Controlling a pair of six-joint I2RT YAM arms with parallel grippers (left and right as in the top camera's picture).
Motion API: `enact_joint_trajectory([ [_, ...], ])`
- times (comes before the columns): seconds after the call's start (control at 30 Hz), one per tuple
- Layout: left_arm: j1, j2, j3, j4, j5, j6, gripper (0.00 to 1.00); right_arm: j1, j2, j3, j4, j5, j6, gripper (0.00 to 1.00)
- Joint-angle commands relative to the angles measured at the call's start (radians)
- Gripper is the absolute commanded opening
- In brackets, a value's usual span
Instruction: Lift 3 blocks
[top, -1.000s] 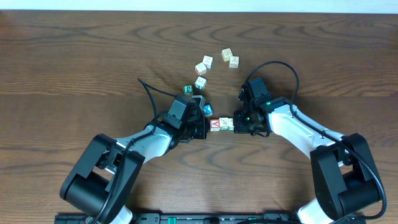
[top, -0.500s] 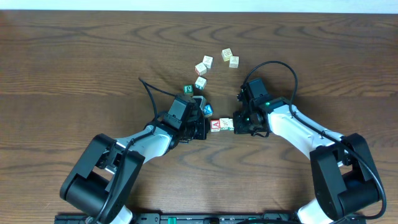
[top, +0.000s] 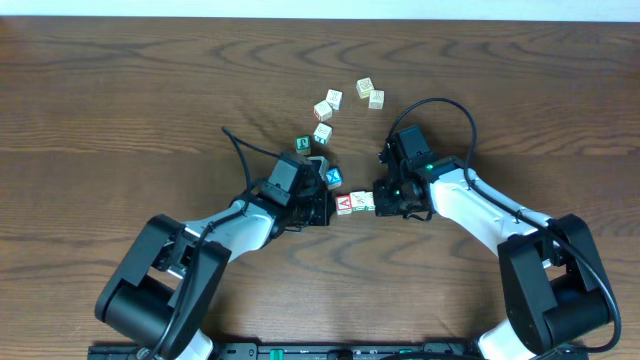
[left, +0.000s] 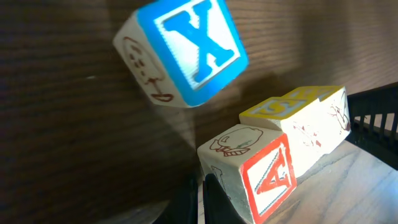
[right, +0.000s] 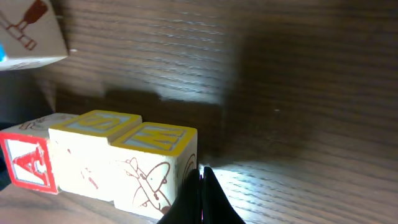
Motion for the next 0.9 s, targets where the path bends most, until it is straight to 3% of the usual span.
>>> enact_joint_trajectory([
  [0.0,0.028,0.008,0.019,-0.002,0.057,-0.013,0.07,0.017,-0.011,0.001,0.005,-0.047,-0.021,0.01],
  [0.87,0.039,0.008,0.019,-0.007,-0.003,-0.001,0.07,0.017,-0.011,0.001,-0.003,0.022,0.002,0.01],
])
